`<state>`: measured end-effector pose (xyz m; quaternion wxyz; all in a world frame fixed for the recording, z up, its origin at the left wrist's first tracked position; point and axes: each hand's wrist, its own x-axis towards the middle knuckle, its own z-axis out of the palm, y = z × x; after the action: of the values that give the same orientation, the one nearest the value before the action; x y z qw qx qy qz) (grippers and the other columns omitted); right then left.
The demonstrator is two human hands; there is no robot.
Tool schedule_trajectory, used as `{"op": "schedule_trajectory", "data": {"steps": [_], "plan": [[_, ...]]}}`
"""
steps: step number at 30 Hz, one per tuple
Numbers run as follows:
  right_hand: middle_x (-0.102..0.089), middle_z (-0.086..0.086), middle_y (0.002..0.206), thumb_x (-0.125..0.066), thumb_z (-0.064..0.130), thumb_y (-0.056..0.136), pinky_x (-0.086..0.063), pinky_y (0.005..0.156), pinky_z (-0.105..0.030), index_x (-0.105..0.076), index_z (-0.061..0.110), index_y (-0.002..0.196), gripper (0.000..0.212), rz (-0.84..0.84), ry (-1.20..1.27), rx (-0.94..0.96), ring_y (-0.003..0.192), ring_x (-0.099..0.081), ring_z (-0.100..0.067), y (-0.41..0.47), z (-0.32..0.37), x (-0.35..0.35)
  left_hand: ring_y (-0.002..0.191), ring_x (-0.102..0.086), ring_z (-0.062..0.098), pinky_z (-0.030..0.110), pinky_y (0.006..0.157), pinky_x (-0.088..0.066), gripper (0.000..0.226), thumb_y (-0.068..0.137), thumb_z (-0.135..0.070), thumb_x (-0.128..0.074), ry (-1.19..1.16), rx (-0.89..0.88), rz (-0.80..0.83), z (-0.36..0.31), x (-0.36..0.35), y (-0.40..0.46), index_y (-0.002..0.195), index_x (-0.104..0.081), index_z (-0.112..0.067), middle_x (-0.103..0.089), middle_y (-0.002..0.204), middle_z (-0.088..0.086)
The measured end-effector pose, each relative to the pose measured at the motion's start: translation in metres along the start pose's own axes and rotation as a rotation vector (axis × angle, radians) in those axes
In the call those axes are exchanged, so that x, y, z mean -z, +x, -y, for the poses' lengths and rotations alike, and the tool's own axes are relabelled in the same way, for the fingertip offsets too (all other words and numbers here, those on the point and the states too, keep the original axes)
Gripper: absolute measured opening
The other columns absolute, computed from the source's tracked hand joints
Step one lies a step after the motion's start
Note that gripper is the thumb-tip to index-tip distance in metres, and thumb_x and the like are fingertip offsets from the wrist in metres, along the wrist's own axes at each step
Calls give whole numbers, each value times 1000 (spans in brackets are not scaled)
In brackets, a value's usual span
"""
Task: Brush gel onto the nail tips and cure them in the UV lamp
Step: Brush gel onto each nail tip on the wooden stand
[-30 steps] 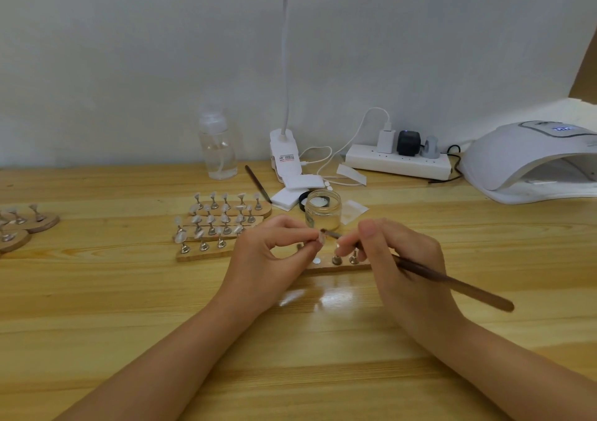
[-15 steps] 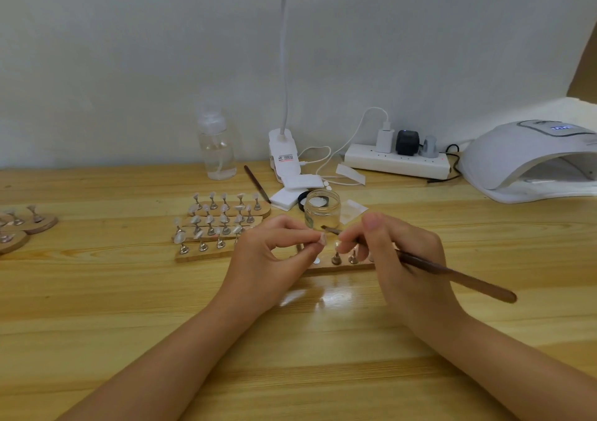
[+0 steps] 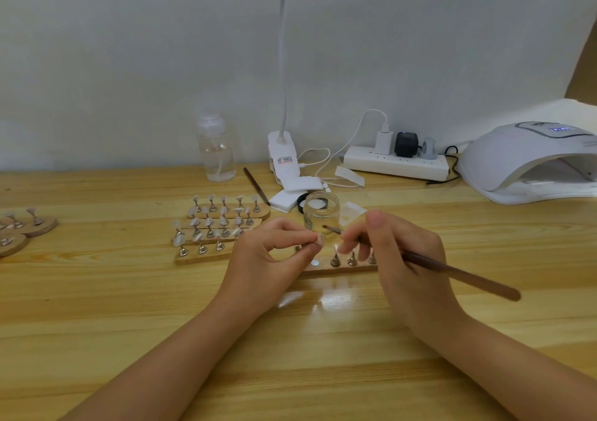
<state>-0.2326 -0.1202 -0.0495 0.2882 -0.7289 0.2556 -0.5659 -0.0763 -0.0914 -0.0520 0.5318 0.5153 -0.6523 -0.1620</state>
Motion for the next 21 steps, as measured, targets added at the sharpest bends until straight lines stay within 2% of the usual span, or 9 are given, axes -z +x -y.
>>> {"op": "schedule_trajectory", "data": {"steps": [2, 5, 10, 14, 18, 21], "plan": [[-64, 3, 60, -38, 35, 90, -45, 58, -13, -65, 20, 69, 37, 21, -14, -16, 58, -59, -2, 0, -1, 0, 72, -59, -3, 9, 73, -43, 22, 72, -8, -72, 3, -9, -2, 1, 0, 0, 83, -70, -27, -64, 75, -13], [-63, -5, 54, -39, 40, 87, -46, 53, -16, -64, 20, 61, 41, -16, 65, -75, 50, -59, -6, -1, 1, -1, 72, -59, -2, 8, 72, -43, 19, 72, -9, -72, 6, -14, -1, 1, -1, 0, 84, -71, -24, -65, 75, -12], [-65, 3, 59, -39, 36, 89, -44, 57, -12, -65, 19, 70, 36, 12, 9, -38, 57, -60, -2, 0, 1, -2, 74, -60, -2, 9, 72, -44, 21, 72, -8, -72, 17, -24, -6, 2, 0, 0, 85, -70, -24, -66, 76, -11], [-63, -8, 54, -40, 44, 85, -44, 49, -15, -64, 16, 60, 44, -41, 125, -120, 46, -57, -7, -4, 3, -4, 74, -60, 0, 12, 73, -46, 18, 72, -12, -71, 8, -19, -4, 1, -1, 1, 86, -71, -24, -66, 76, -10], [-64, 0, 59, -37, 38, 88, -43, 57, -10, -64, 18, 69, 39, -4, 42, -52, 57, -59, -2, -2, 3, -5, 75, -61, 1, 16, 75, -47, 18, 72, -9, -72, 10, -6, -9, 2, -1, 2, 85, -72, -22, -67, 77, -11], [-63, -8, 54, -39, 43, 85, -44, 53, -13, -64, 17, 61, 44, -4, 119, -120, 49, -58, -5, -4, 4, -5, 74, -61, 0, 13, 74, -46, 17, 71, -11, -72, 8, -8, -5, 1, -1, 1, 82, -72, -24, -67, 75, -12]]}}
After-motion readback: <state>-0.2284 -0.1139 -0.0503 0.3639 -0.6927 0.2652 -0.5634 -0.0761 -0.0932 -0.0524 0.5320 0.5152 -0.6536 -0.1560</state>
